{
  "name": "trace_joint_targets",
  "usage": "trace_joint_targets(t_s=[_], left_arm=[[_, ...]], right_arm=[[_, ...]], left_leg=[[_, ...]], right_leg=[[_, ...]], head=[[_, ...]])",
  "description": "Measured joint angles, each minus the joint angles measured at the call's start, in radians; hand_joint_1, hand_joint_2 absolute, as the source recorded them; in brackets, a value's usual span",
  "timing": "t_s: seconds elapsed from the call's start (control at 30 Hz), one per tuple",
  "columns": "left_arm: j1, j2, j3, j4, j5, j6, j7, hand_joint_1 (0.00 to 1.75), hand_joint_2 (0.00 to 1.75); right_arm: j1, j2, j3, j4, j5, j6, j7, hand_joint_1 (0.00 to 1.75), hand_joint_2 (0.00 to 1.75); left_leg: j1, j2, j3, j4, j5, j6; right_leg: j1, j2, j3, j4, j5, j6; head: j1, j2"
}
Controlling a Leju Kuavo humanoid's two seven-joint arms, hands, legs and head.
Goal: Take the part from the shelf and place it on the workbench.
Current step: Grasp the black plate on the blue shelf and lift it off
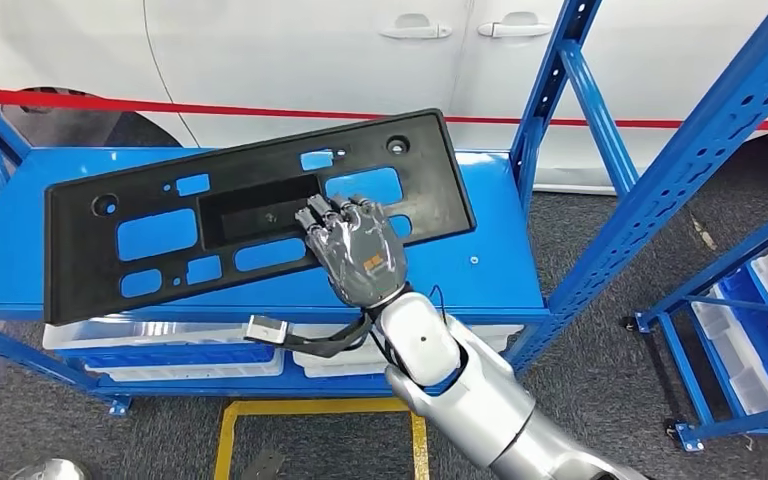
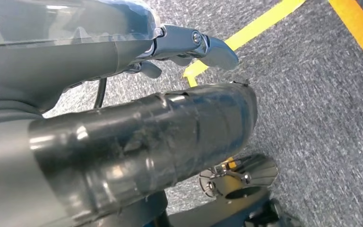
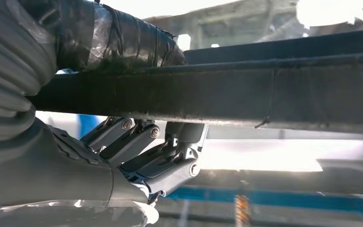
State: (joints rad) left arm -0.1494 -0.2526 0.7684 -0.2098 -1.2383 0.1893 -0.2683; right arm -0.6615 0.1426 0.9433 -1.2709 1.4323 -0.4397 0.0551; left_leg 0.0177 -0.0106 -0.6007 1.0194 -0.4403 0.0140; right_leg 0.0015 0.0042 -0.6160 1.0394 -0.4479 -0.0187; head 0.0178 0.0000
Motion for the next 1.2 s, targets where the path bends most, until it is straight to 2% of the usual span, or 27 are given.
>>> trace_joint_targets(t_s=[0.07,0.13,0.17,0.23,0.27,0.3,0.33,0.4,0.47,0.57,0.63,0.67,0.73,0.77,0.8,0.83,0.87,0.93,0.97,1.03,1.1,1.17,1.2], left_arm=[[0.004,0.001,0.002,0.000,0.008,0.002,-0.004,0.00,0.00],[0.007,0.001,0.004,0.000,0.017,0.006,-0.006,0.00,0.00],[0.008,0.001,0.006,0.000,0.021,0.008,-0.008,0.00,0.00],[0.011,0.003,0.012,0.000,0.028,0.011,-0.011,0.00,0.00],[0.013,0.004,0.015,0.000,0.030,0.012,-0.012,0.00,0.00],[0.016,0.004,0.018,0.000,0.032,0.013,-0.013,0.00,0.44],[0.019,0.006,0.020,0.000,0.033,0.013,-0.015,0.00,0.87],[0.020,0.008,0.022,0.000,0.034,0.013,-0.020,0.00,1.75],[0.019,0.010,0.025,0.000,0.035,0.012,-0.025,0.00,1.75],[0.020,0.010,0.027,0.000,0.035,0.007,-0.030,0.00,1.75],[0.021,0.010,0.027,0.000,0.035,0.000,-0.034,0.00,1.75],[0.021,0.010,0.027,0.000,0.036,-0.004,-0.035,0.00,1.75],[0.021,0.010,0.028,0.000,0.040,-0.006,-0.037,0.00,1.75],[0.022,0.010,0.028,0.000,0.041,-0.004,-0.036,0.00,1.75],[0.022,0.011,0.030,0.000,0.042,0.001,-0.032,0.00,1.75],[0.023,0.011,0.030,0.000,0.040,0.009,-0.025,0.00,1.75],[0.023,0.011,0.031,0.000,0.038,0.019,-0.015,0.00,1.75],[0.023,0.010,0.031,0.000,0.032,0.040,0.008,0.00,1.75],[0.022,0.009,0.031,0.000,0.031,0.047,0.015,0.00,1.75],[0.021,0.008,0.032,0.000,0.030,0.053,0.021,0.00,1.75],[0.020,0.008,0.032,0.000,0.033,0.058,0.021,0.00,1.75],[0.020,0.008,0.033,0.000,0.034,0.066,0.021,0.00,1.75],[0.020,0.008,0.033,0.000,0.034,0.070,0.022,0.00,1.75]], right_arm=[[0.029,0.001,0.006,-0.008,0.014,-0.015,0.022,1.75,1.75],[0.056,0.001,0.007,-0.017,0.026,-0.032,0.038,1.75,1.75],[0.070,0.001,0.008,-0.023,0.032,-0.041,0.044,1.75,1.75],[0.099,0.000,0.008,-0.034,0.044,-0.057,0.055,1.75,1.75],[0.115,-0.001,0.008,-0.037,0.048,-0.060,0.058,1.75,1.75],[0.129,-0.002,0.008,-0.040,0.052,-0.060,0.061,1.75,1.75],[0.141,-0.003,0.008,-0.044,0.055,-0.060,0.063,1.75,1.75],[0.156,-0.004,0.009,-0.052,0.061,-0.059,0.064,1.75,1.75],[0.161,-0.004,0.009,-0.060,0.064,-0.058,0.065,1.75,1.75],[0.168,-0.004,0.009,-0.065,0.065,-0.057,0.064,1.75,1.75],[0.172,-0.005,0.010,-0.068,0.065,-0.056,0.064,1.75,1.75],[0.173,-0.005,0.010,-0.068,0.066,-0.056,0.064,1.75,1.75],[0.178,-0.006,0.010,-0.069,0.066,-0.056,0.064,1.75,1.75],[0.183,-0.007,0.010,-0.069,0.067,-0.056,0.065,1.75,1.75],[0.187,-0.009,0.010,-0.069,0.067,-0.056,0.065,1.75,1.75],[0.190,-0.010,0.010,-0.069,0.067,-0.056,0.066,1.75,1.75],[0.192,-0.011,0.009,-0.069,0.067,-0.056,0.066,1.75,1.75],[0.192,-0.012,0.008,-0.069,0.067,-0.056,0.068,1.75,1.75],[0.192,-0.012,0.007,-0.069,0.067,-0.057,0.069,1.75,1.75],[0.193,-0.012,0.003,-0.069,0.066,-0.057,0.072,1.75,1.75],[0.194,-0.012,-0.001,-0.068,0.064,-0.058,0.075,1.75,1.75],[0.194,-0.012,-0.006,-0.068,0.062,-0.060,0.079,1.75,1.75],[0.194,-0.012,-0.009,-0.068,0.061,-0.060,0.079,1.75,1.75]], left_leg=[[0.002,0.001,0.001,-0.003,-0.001,-0.012],[0.002,0.003,-0.009,0.025,-0.025,-0.021],[0.003,0.004,-0.029,0.070,-0.052,-0.024],[0.004,0.004,-0.091,0.204,-0.112,-0.031],[0.004,0.005,-0.117,0.256,-0.127,-0.034],[0.004,0.005,-0.127,0.275,-0.124,-0.036],[0.005,0.005,-0.116,0.251,-0.101,-0.036],[0.005,0.005,-0.050,0.118,-0.038,-0.033],[0.002,0.004,-0.001,0.018,-0.007,-0.024],[-0.002,0.003,0.005,0.003,-0.004,-0.007],[0.000,0.004,0.006,-0.003,0.002,0.006],[0.002,0.005,0.005,-0.006,0.004,0.012],[0.001,0.006,0.003,-0.005,0.005,0.017],[0.000,0.006,0.002,-0.004,0.005,0.018],[-0.001,0.006,0.002,-0.004,0.005,0.018],[-0.001,0.005,0.002,-0.003,0.004,0.018],[-0.002,0.004,0.002,-0.002,0.004,0.017],[-0.005,0.003,0.002,-0.001,0.003,0.014],[-0.006,0.003,0.002,0.000,0.002,0.011],[-0.008,0.004,0.001,-0.001,0.002,0.001],[-0.008,0.005,0.003,-0.002,-0.001,-0.010],[-0.007,0.006,-0.014,0.044,-0.034,-0.019],[-0.005,0.006,-0.039,0.099,-0.066,-0.023]], right_leg=[[-0.001,0.001,0.003,-0.008,0.004,-0.007],[-0.008,0.000,0.011,-0.020,0.009,-0.017],[-0.011,-0.002,0.014,-0.025,0.011,-0.021],[-0.010,-0.005,0.015,-0.025,0.010,-0.025],[-0.010,-0.005,0.015,-0.024,0.009,-0.026],[-0.010,-0.005,0.015,-0.022,0.008,-0.026],[-0.010,-0.004,0.015,-0.020,0.007,-0.025],[-0.010,-0.001,0.015,-0.012,0.001,-0.019],[-0.006,0.001,0.013,-0.004,-0.003,-0.010],[-0.005,0.001,0.012,-0.004,-0.003,0.005],[-0.007,0.001,0.001,0.019,-0.023,0.016],[-0.009,0.000,-0.018,0.061,-0.049,0.021],[-0.010,-0.001,-0.077,0.191,-0.115,0.027],[-0.011,-0.001,-0.105,0.251,-0.136,0.028],[-0.011,-0.001,-0.118,0.280,-0.139,0.028],[-0.010,-0.001,-0.113,0.267,-0.122,0.025],[-0.009,-0.001,-0.088,0.217,-0.090,0.021],[-0.004,-0.002,-0.019,0.074,-0.030,0.007],[0.000,-0.003,0.004,0.025,-0.015,0.001],[0.005,-0.003,0.016,-0.004,-0.014,-0.004],[0.001,-0.002,0.022,-0.013,-0.008,-0.012],[-0.007,-0.004,0.030,-0.025,-0.001,-0.024],[-0.008,-0.005,0.032,-0.028,0.001,-0.027]], head=[[0.000,0.000],[-0.001,0.000],[-0.002,0.000],[-0.002,0.000],[-0.002,0.000],[-0.002,0.000],[-0.002,0.000],[-0.002,0.000],[-0.002,0.000],[-0.001,0.000],[-0.001,0.000],[-0.001,0.000],[-0.001,0.000],[-0.001,0.000],[-0.001,0.000],[-0.001,0.000],[-0.001,0.000],[-0.001,0.000],[-0.001,0.000],[-0.001,0.000],[-0.002,0.000],[-0.003,0.000],[-0.003,0.000]])
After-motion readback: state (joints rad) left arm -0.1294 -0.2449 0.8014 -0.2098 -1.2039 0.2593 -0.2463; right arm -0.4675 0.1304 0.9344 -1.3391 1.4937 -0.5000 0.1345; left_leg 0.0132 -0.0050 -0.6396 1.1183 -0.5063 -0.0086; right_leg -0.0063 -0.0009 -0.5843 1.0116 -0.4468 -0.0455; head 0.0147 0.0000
